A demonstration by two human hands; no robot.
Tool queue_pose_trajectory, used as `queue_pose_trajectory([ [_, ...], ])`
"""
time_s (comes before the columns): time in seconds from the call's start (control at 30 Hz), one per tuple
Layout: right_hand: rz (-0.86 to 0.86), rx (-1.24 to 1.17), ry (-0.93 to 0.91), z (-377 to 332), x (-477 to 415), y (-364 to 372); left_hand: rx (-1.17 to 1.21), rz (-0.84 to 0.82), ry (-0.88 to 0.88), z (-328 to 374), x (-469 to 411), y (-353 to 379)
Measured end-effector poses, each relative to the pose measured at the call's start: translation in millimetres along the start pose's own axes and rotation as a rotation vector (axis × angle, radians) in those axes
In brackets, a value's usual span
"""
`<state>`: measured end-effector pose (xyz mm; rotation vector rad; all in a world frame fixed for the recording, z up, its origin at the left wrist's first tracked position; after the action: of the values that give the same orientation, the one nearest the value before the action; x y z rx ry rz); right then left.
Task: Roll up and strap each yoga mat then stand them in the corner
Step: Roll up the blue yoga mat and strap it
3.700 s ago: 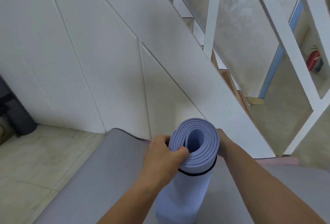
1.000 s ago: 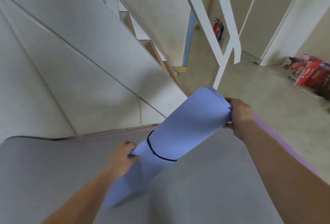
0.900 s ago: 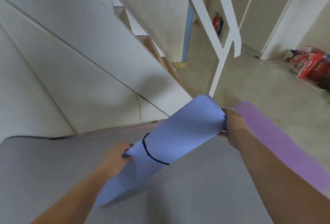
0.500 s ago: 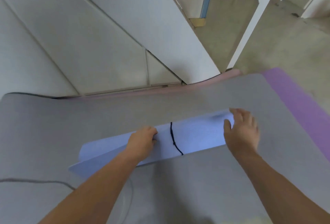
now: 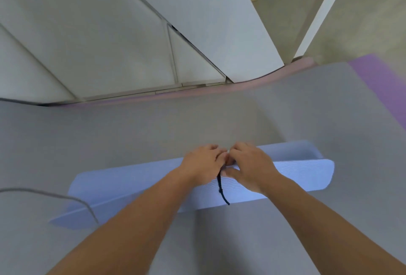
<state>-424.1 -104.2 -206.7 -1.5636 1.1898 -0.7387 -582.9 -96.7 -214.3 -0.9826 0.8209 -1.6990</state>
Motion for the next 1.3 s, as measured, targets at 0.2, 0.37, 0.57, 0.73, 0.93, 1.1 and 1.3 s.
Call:
queue_pose_trajectory([
  [0.2, 0.096, 0.088, -0.112, 7.4, -3.9, 10.2, 0.018, -0.101, 0.013, -8.4, -18.7, -2.0],
  [0.37, -0.045, -0.009, 0.057, 14.5, -24.0, 0.7, -0.092, -0.078, -0.030, -29.9, -16.6, -19.5],
  [0.57, -0.132, 0.056, 0.090, 4.8, -43.0, -6.2, -0.260, 0.056, 0.015, -48.6, 8.4, -31.6],
  [0.73, 0.128, 0.236, -0.077, -17.0, -32.4, 4.5, -0.288, 0.218, 0.011, -71.5, 26.6, -5.1],
  [0.93, 0.410, 0.060, 0.163, -47.8, 38.8, 27.8, -0.188, 0.354, 0.012, -77.2, 11.9, -2.1],
  [1.1, 0.373, -0.014, 0.283, -59.0, 30.4, 45.9, -0.418, 0.440, 0.125, -69.0, -4.6, -10.5],
  [1.3, 0.352, -0.183, 0.387, -55.9, 59.3, 53.0, -0.396, 0.384, 0.338, -64.1, 44.7, 7.3],
])
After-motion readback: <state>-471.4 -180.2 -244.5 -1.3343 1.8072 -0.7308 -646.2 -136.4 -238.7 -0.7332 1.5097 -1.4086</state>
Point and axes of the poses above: each hand's wrist, its own x-axis away from the middle knuckle, its own y-axis out of the palm, z = x × y, the point moved 1 cm from there along -x, towards the middle knuckle, and after that the axes turned 15 degrees about z, right-handed, at the moved point
